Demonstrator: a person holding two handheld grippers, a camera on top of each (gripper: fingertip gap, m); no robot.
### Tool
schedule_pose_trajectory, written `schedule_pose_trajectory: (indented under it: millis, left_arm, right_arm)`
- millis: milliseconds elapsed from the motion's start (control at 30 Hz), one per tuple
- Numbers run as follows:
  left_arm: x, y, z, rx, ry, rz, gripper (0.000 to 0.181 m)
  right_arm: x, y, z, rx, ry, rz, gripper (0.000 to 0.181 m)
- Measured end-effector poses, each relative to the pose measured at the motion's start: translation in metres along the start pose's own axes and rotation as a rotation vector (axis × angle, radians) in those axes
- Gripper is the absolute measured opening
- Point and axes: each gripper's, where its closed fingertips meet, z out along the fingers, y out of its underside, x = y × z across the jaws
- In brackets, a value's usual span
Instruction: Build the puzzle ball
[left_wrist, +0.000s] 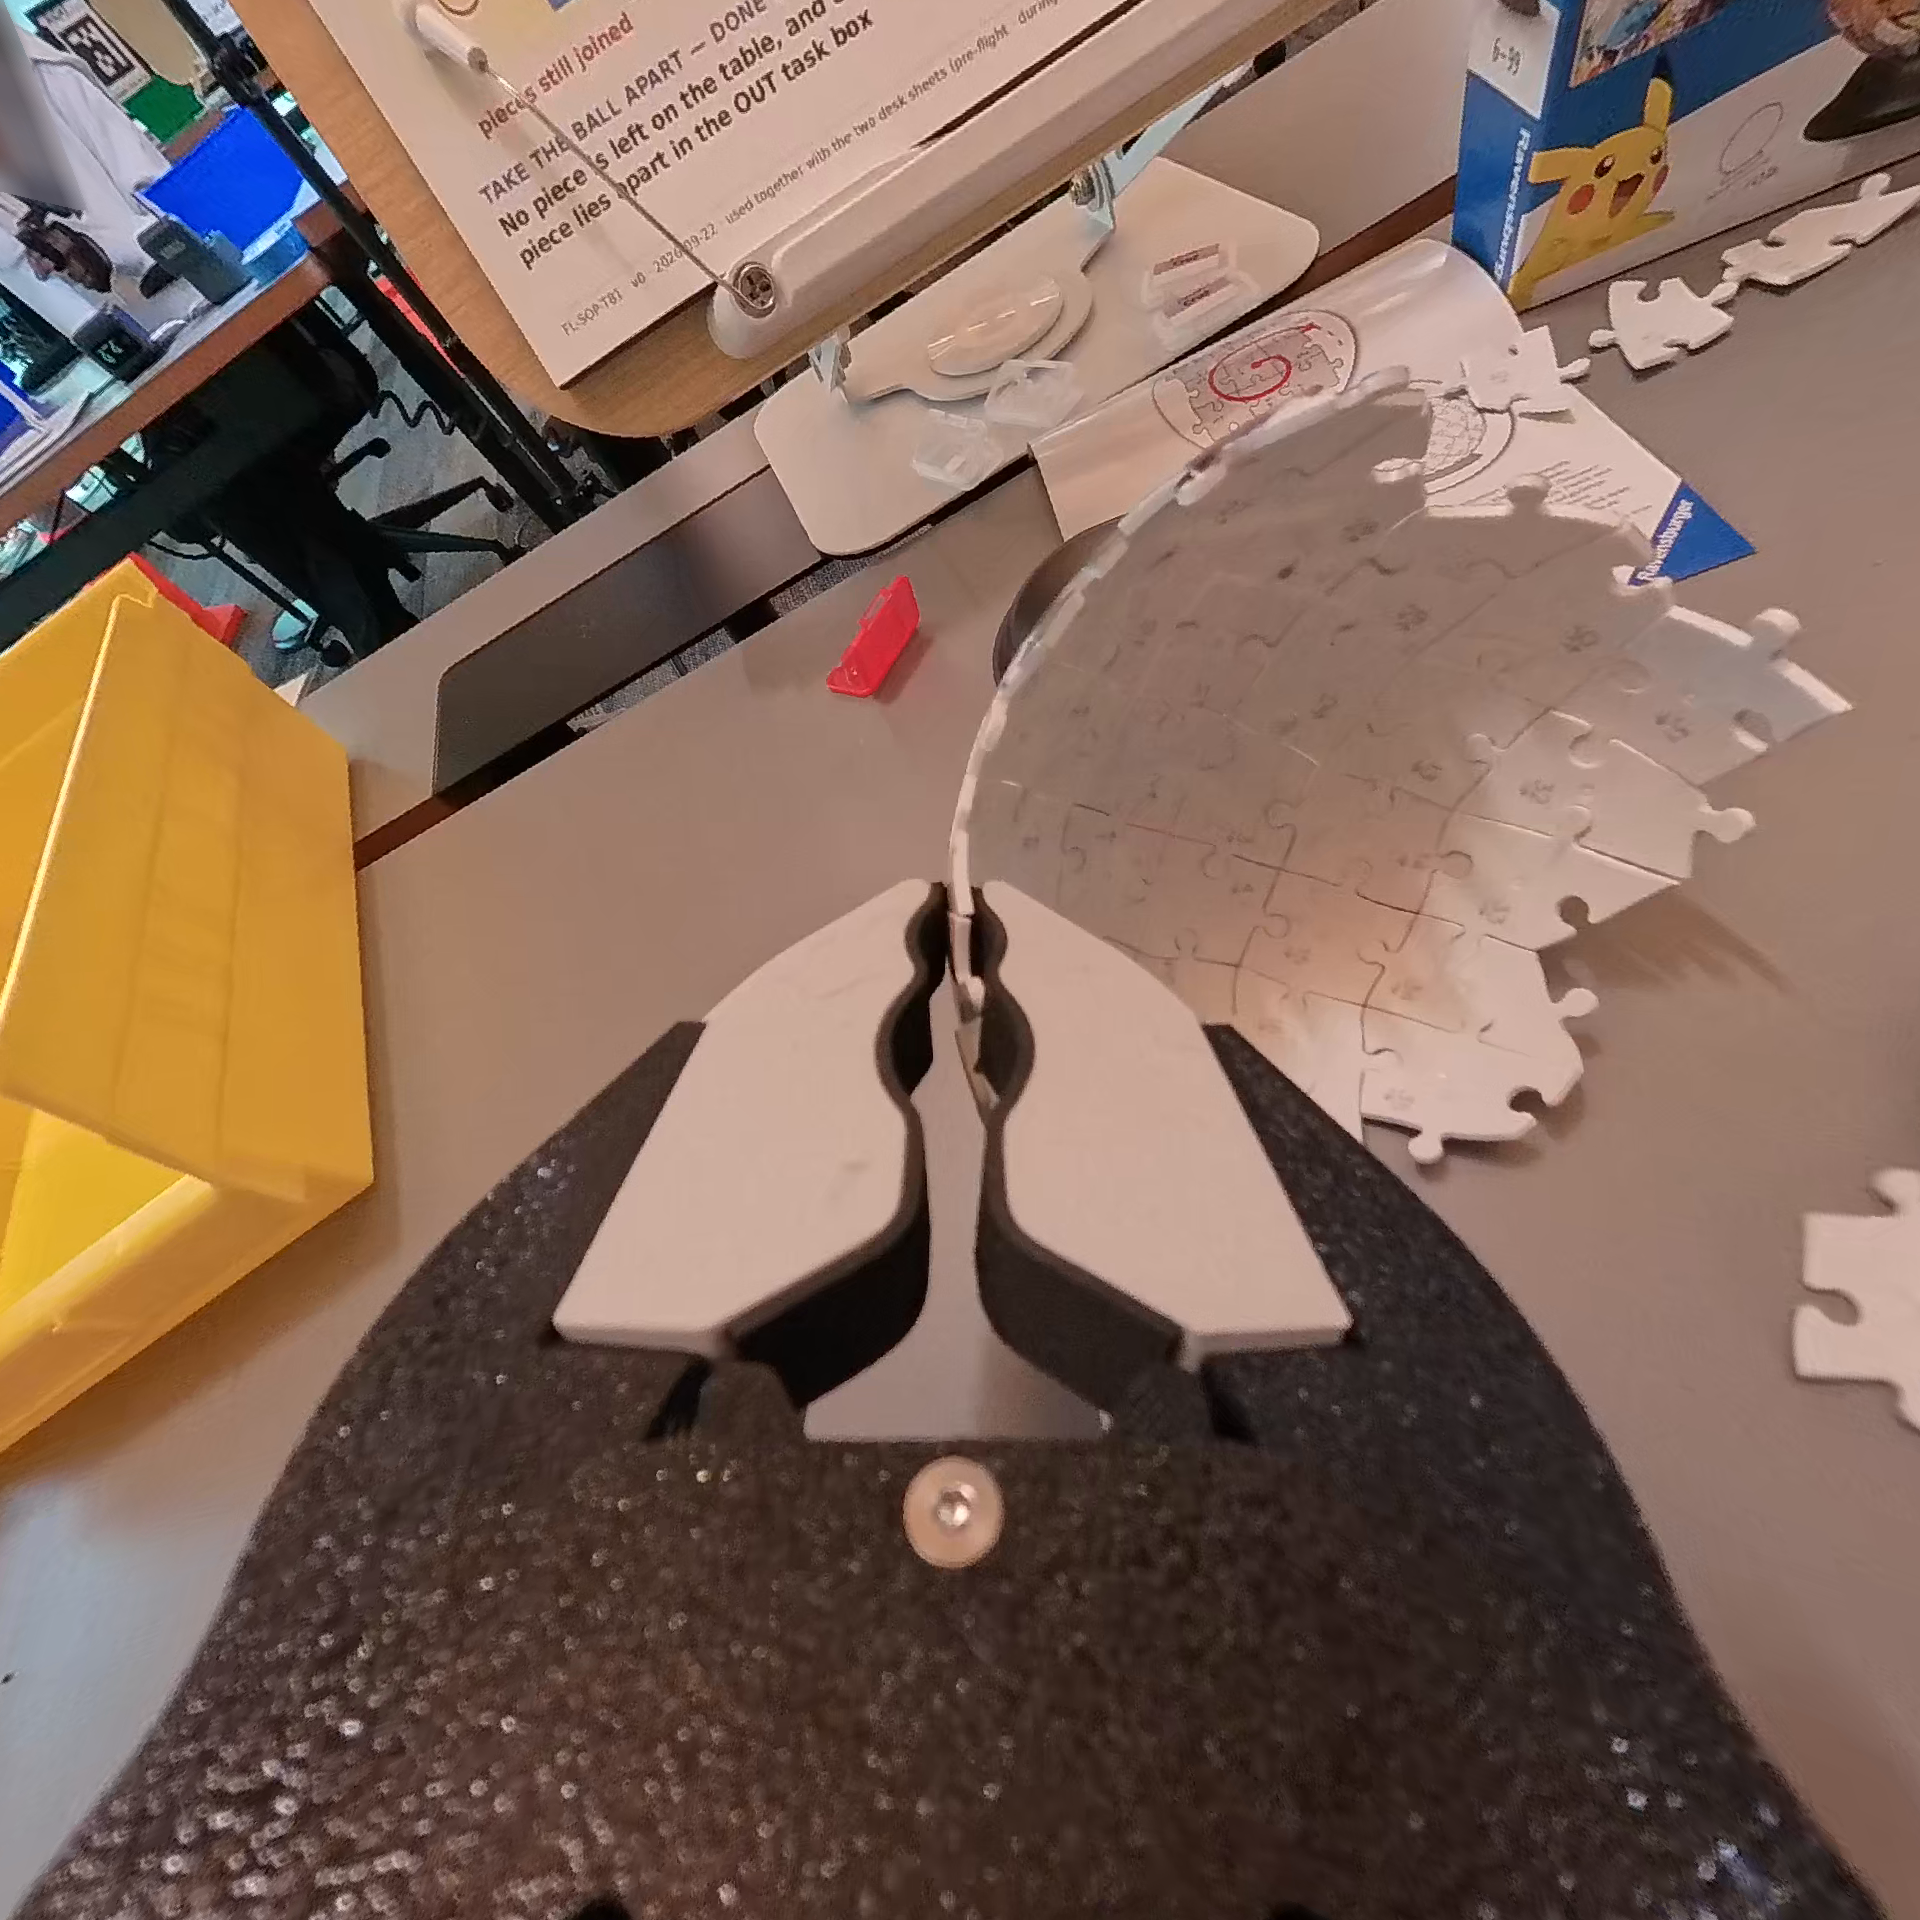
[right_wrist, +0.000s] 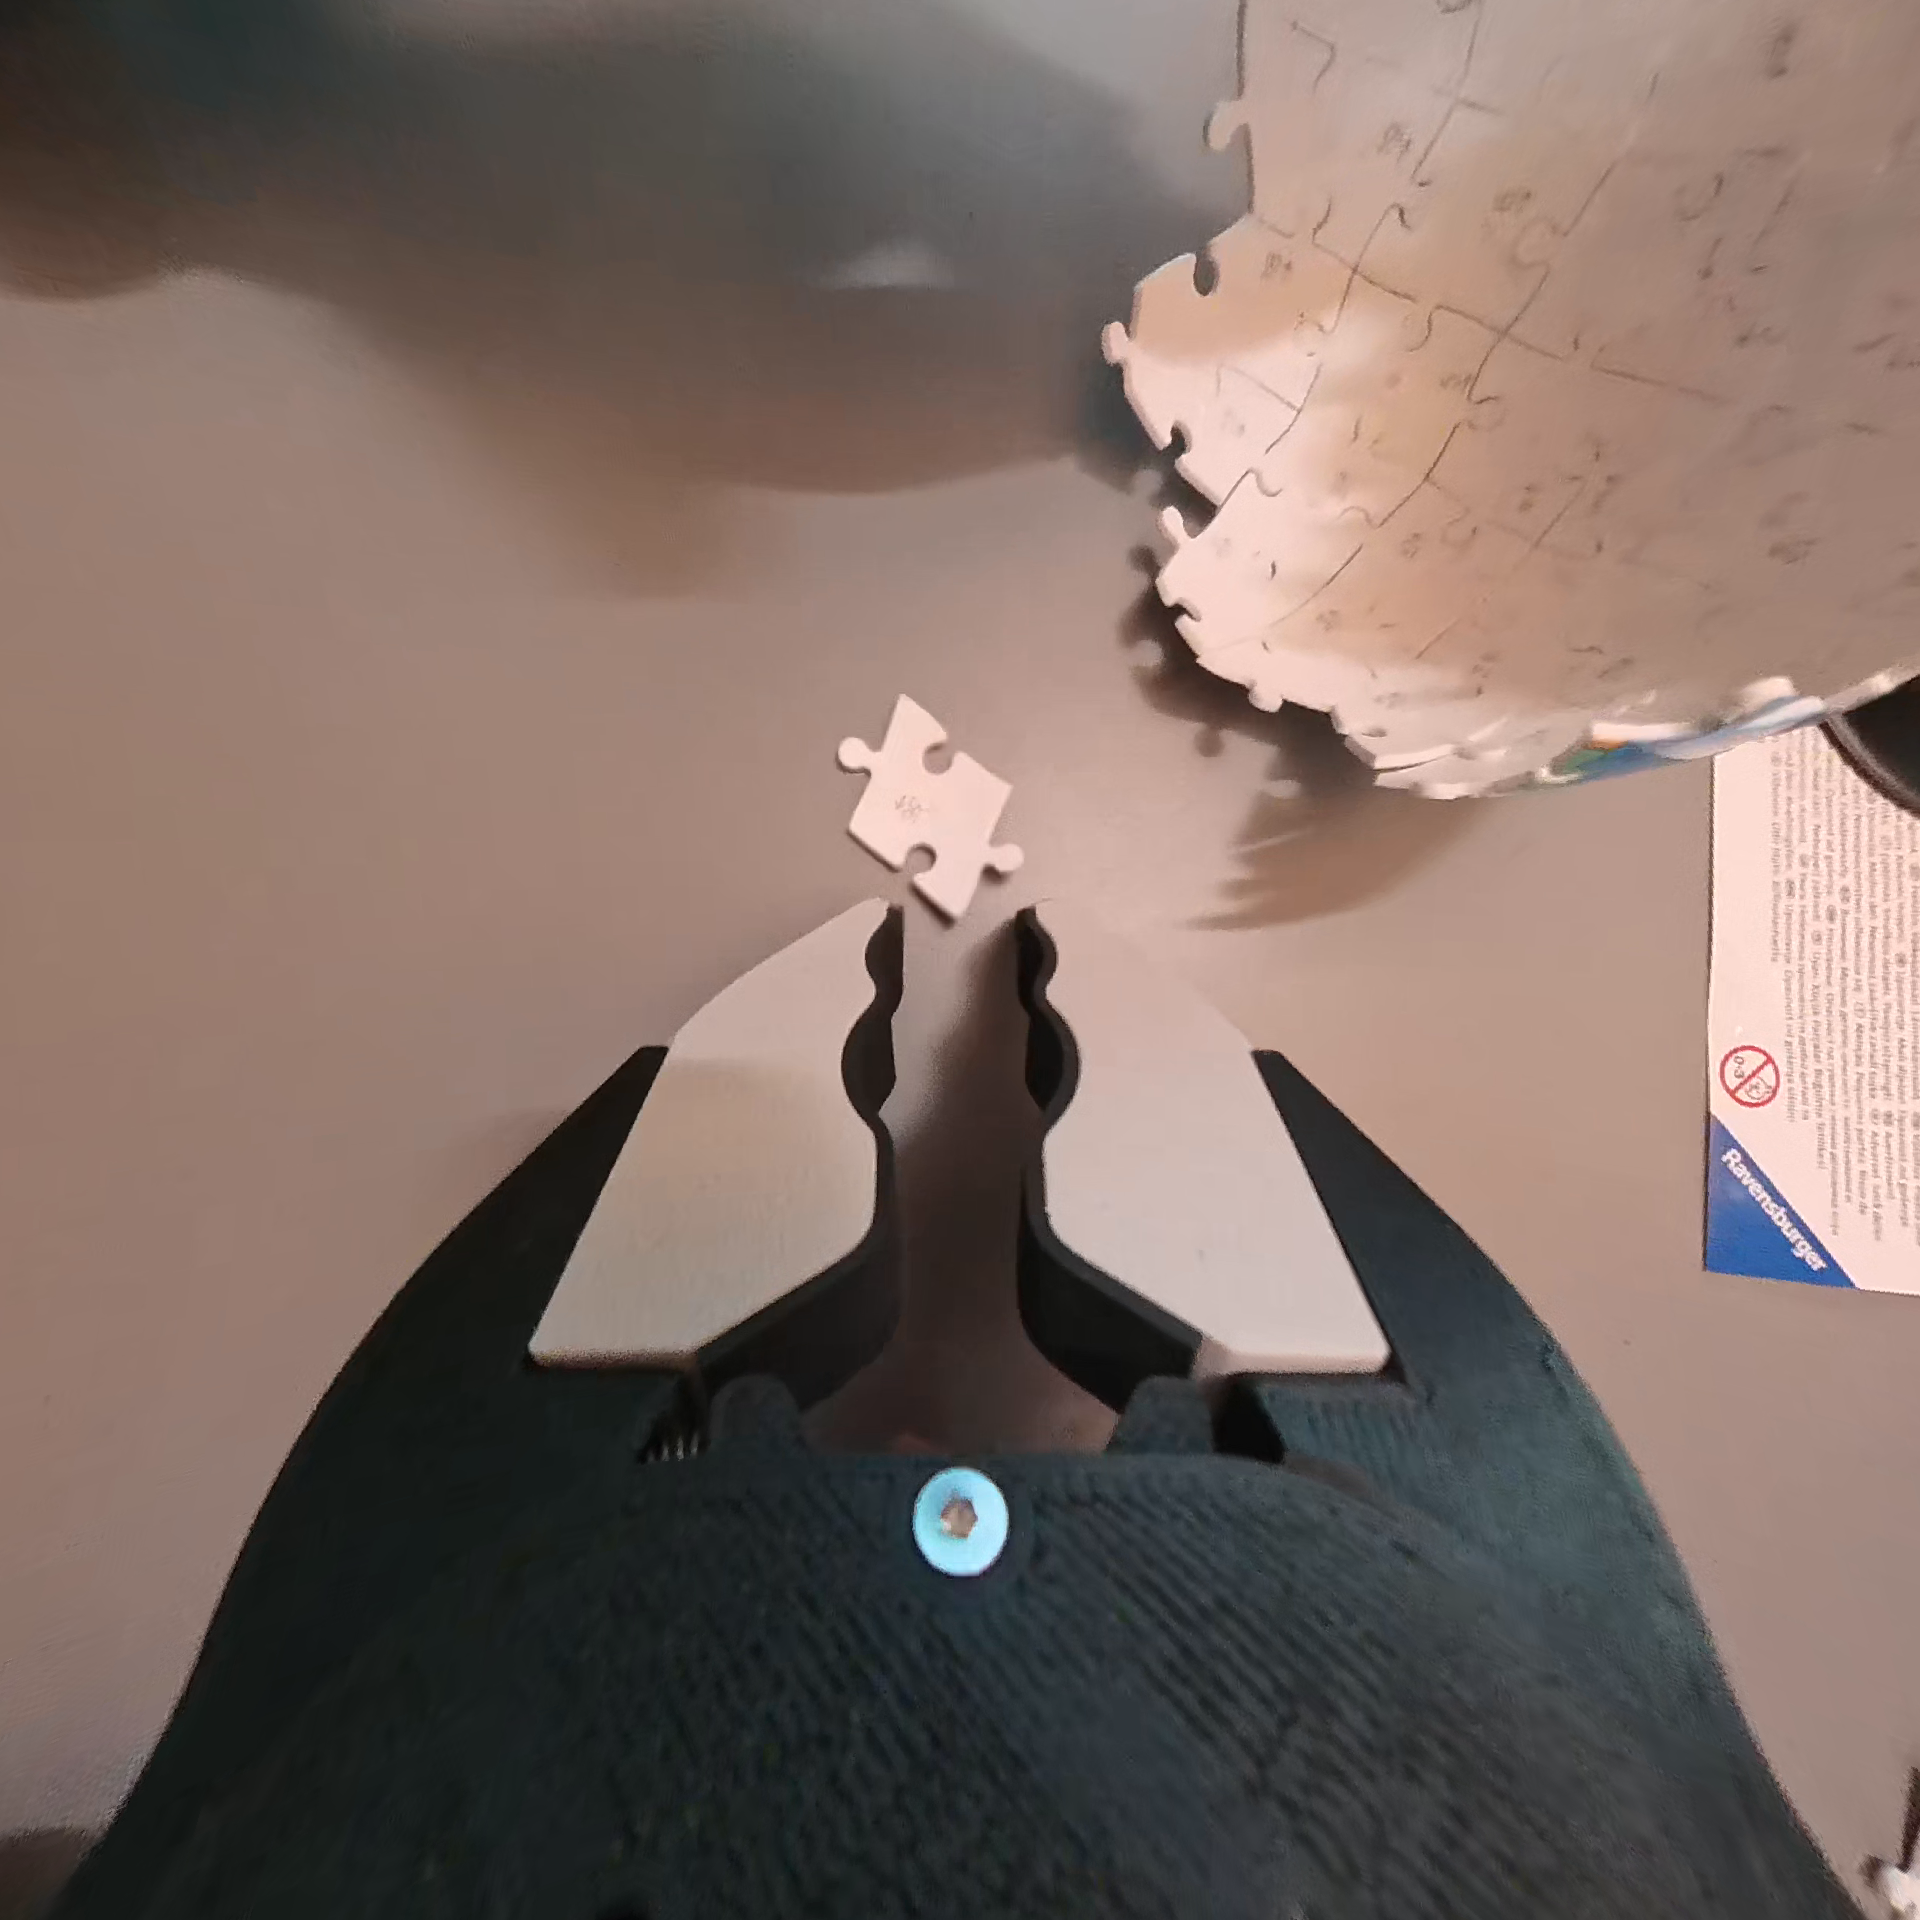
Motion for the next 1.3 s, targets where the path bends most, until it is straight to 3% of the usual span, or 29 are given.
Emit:
schedule_pose_trajectory:
  millis: [200,433,767,1033,1300]
  left_arm:
    - [0.0,0.0,0.0,0.003,-0.002,-0.002,0.002]
    - [0.0,0.0,0.0,0.003,0.001,-0.004,0.002]
    - [0.0,0.0,0.0,0.007,0.001,-0.011,0.002]
    - [0.001,0.002,-0.002,0.01,0.004,-0.021,0.002]
    - [0.003,0.003,-0.005,0.011,0.009,-0.023,0.002]
  right_arm:
    - [-0.001,-0.017,0.0,0.066,0.022,-0.053,0.031]
    - [-0.007,-0.017,0.012,0.03,-0.037,-0.06,0.026]
    - [0.002,-0.025,0.007,0.085,0.063,0.002,0.031]
    - [-0.006,-0.011,0.009,0.016,-0.036,-0.023,0.023]
    - [-0.006,-0.011,0.009,-0.005,0.002,-0.011,0.023]
